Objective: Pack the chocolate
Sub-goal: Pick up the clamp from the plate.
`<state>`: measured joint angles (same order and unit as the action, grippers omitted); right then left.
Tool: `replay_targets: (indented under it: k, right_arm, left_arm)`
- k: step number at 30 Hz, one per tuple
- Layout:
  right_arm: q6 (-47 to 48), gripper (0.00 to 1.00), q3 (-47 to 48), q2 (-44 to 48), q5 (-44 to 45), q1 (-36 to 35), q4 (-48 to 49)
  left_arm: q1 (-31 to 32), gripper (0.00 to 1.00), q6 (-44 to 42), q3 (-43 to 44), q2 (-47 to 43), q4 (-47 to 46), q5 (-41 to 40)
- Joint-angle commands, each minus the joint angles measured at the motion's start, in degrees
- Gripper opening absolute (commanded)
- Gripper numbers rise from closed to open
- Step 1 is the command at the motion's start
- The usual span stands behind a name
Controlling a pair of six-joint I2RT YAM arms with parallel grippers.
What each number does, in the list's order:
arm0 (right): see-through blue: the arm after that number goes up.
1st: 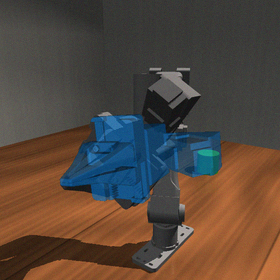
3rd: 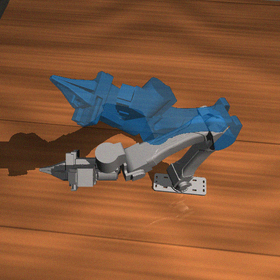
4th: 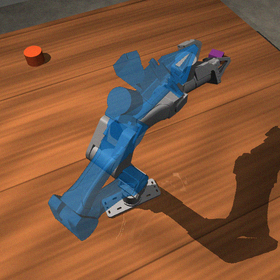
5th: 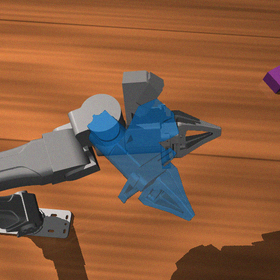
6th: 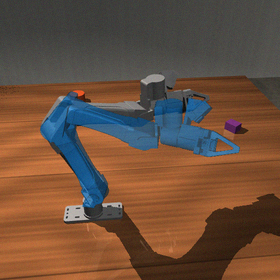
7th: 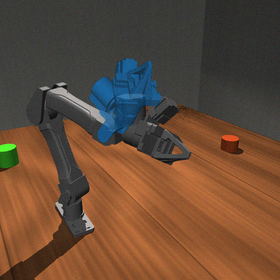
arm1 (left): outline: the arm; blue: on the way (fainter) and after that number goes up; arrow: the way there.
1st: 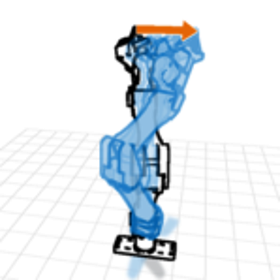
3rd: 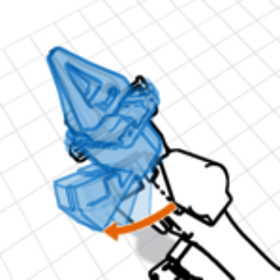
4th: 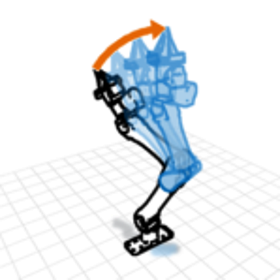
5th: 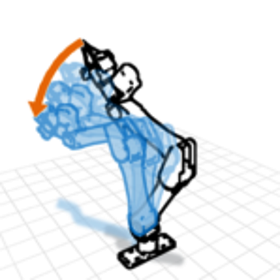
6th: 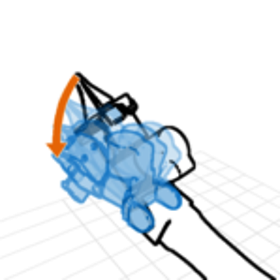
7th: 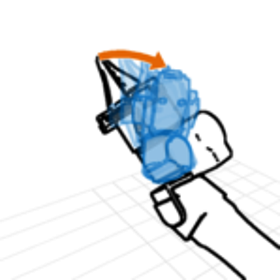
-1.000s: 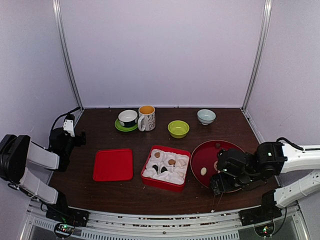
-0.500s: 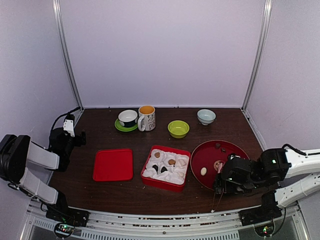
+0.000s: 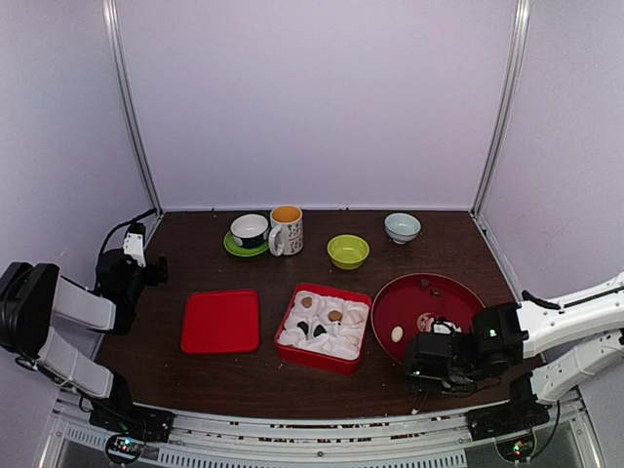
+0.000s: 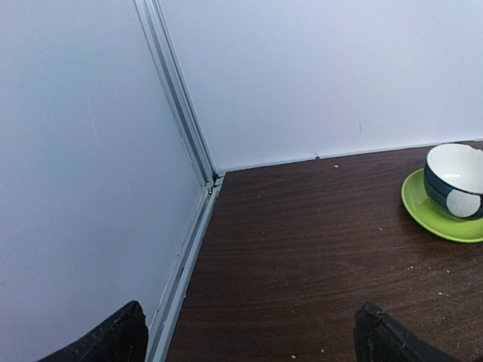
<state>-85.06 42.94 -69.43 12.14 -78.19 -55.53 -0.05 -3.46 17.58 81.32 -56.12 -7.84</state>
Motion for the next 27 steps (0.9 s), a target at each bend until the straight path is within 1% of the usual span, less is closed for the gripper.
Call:
replay_targets:
  k: [1,5,11,16,21,27]
  right_arm:
    - [-3.0,0.93,-0.3,-0.7,-1.9,-1.1,2.4]
    - [-2.9,0.90,-1.1,-1.6,-2.6,-1.1,4.1]
    - [-2.8,0.89,-2.5,-2.9,-3.9,-1.2,6.8]
    - [-3.0,0.84,-3.3,-3.0,-4.1,-1.1,7.0]
    - [-3.2,0.81,-4.5,-3.4,-4.8,-1.1,8.9]
    - [-3.2,0.74,-4.6,-3.6,-3.9,-0.6,8.8]
  left_arm:
    - [-0.5,0.98,0.3,0.6,0.3,-3.3,0.5]
    - [-0.6,0.98,0.2,0.7,0.3,-3.2,0.5]
    - [-0.5,0.98,0.2,0.6,0.3,-3.3,0.5]
    - [-0.5,0.98,0.3,0.6,0.3,-3.3,0.5]
    - [-0.5,0.98,0.2,0.6,0.3,-3.3,0.5]
    - [-0.6,0.98,0.2,0.6,0.3,-3.3,0.5]
